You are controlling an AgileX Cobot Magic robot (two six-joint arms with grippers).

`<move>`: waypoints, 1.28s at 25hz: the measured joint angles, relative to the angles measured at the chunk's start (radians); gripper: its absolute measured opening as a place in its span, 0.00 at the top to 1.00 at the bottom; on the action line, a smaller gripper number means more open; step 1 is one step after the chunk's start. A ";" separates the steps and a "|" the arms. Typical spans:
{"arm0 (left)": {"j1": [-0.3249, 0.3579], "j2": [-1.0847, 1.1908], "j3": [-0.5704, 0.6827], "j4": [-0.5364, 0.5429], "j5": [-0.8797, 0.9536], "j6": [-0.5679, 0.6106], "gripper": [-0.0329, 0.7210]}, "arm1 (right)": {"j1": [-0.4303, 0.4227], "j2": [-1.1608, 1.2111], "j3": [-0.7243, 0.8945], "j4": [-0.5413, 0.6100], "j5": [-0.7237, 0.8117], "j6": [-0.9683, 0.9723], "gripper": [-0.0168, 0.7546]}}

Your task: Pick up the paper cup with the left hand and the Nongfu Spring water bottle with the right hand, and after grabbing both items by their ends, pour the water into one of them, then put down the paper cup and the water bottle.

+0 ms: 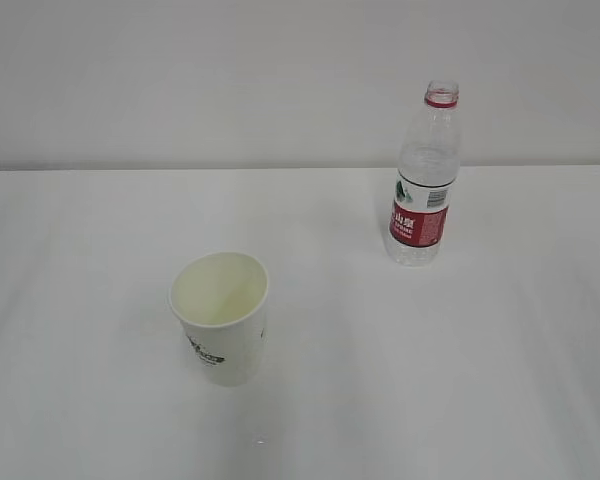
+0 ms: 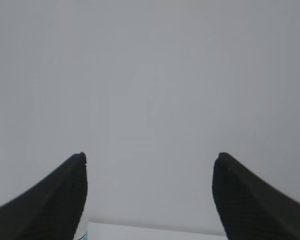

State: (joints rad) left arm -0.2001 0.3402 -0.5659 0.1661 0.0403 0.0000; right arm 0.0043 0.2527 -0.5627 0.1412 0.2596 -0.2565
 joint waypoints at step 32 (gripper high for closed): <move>0.191 0.731 -0.082 -0.086 -0.454 0.000 0.27 | 0.000 0.563 0.000 -0.331 -0.495 0.194 0.22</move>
State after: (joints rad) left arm -0.0087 1.0709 -0.6475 0.0802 -0.4135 0.0000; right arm 0.0043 0.8157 -0.5627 -0.1895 -0.2349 -0.0627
